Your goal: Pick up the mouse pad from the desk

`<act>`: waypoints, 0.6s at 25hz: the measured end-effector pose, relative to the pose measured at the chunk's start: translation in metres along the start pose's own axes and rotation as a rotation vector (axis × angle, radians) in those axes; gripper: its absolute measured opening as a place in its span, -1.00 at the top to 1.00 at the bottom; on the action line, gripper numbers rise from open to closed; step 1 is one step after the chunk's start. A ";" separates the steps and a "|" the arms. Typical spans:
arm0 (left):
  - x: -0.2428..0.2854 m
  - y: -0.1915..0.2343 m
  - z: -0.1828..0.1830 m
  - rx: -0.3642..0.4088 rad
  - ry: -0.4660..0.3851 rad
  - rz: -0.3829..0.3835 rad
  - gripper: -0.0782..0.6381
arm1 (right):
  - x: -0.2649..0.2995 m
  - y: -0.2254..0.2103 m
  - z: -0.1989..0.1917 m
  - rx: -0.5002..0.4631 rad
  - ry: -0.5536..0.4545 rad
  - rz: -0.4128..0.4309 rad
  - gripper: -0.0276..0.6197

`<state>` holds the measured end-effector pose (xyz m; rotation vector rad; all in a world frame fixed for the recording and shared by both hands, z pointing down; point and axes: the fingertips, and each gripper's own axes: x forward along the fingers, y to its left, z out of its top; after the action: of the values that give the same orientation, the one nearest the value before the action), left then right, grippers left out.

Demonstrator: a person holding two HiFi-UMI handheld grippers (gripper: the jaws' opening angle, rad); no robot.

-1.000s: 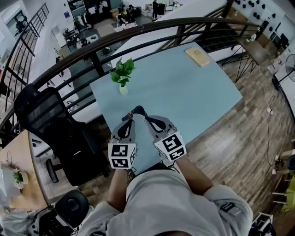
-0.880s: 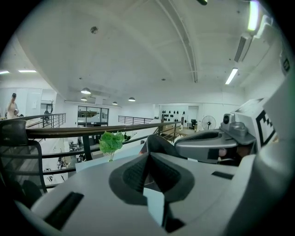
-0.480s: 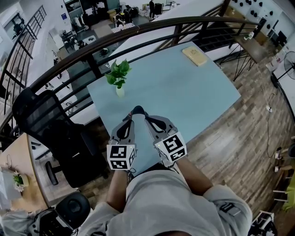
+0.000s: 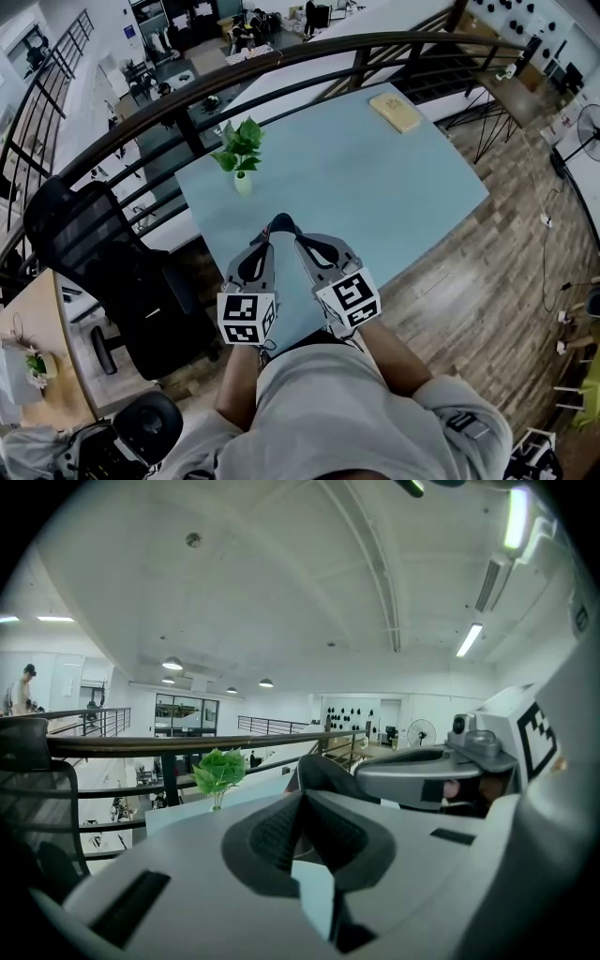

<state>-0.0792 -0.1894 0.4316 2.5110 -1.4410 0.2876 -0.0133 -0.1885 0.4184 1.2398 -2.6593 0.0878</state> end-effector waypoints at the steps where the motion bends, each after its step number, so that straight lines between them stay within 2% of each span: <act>1: 0.000 -0.001 -0.001 0.000 0.000 0.000 0.72 | -0.001 0.000 0.000 0.000 -0.001 0.000 0.87; 15: -0.004 0.002 0.001 -0.006 -0.002 0.001 0.72 | -0.001 0.003 0.003 0.003 -0.004 0.002 0.88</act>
<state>-0.0823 -0.1873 0.4297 2.5065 -1.4418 0.2799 -0.0155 -0.1861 0.4157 1.2397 -2.6651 0.0897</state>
